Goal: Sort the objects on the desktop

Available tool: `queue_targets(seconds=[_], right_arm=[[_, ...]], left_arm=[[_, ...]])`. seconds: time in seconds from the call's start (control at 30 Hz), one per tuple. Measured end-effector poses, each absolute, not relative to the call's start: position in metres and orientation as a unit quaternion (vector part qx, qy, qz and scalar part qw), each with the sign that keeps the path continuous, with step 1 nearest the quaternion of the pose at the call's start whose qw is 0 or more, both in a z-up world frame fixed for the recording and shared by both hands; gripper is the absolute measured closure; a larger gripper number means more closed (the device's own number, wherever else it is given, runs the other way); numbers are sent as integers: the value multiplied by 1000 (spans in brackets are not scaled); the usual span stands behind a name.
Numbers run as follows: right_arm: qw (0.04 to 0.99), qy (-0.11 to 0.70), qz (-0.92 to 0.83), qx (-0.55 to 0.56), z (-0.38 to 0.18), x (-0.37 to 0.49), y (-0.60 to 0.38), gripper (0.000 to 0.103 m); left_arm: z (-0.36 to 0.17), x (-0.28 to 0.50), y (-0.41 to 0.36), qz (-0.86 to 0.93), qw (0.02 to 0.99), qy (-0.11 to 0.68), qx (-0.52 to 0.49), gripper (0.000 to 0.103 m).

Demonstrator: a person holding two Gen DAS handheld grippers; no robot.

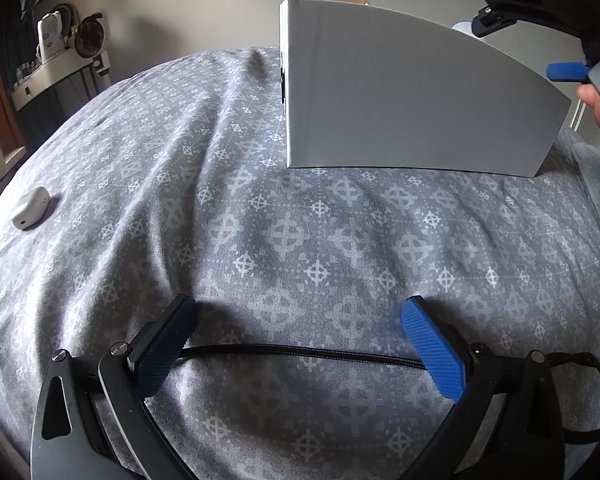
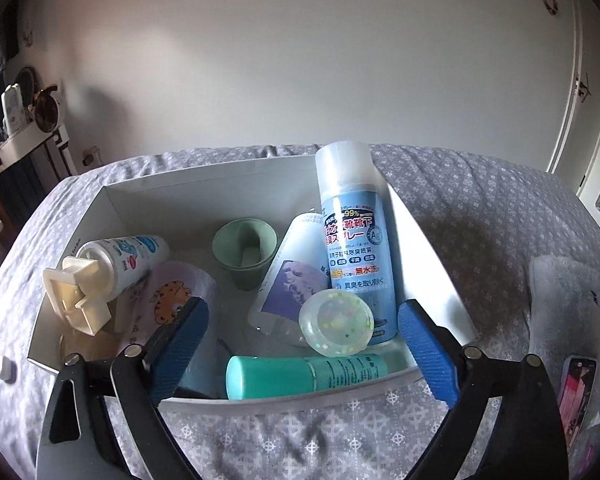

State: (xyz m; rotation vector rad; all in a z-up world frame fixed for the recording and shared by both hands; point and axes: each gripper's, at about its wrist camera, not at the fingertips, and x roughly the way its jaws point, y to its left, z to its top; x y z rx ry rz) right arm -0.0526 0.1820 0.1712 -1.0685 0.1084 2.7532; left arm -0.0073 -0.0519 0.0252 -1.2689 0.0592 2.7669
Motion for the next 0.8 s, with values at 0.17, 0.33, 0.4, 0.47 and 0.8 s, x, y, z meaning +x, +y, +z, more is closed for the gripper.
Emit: queue_targets(seconds=[0.17,0.33,0.4,0.47,0.8], right_arm=[[115,80,932,-334,176,1,196,0],[144,153,890,-406,121,42,216,0],[158,150,877,-429,94,52,217,0],[171,134,871,-442,66,56,215,0],[173,59,890,-418,58,87,184,0]], left_arm=[[25,-8,-52,908,48,20,-416,0],[25,-8,-52,908,49,19,-416,0],[25,-8,-52,908,49,18,-416,0],[26,-8,-52,908,50,17,-415,0],[25,-8,-52,908,49,19,-415,0]])
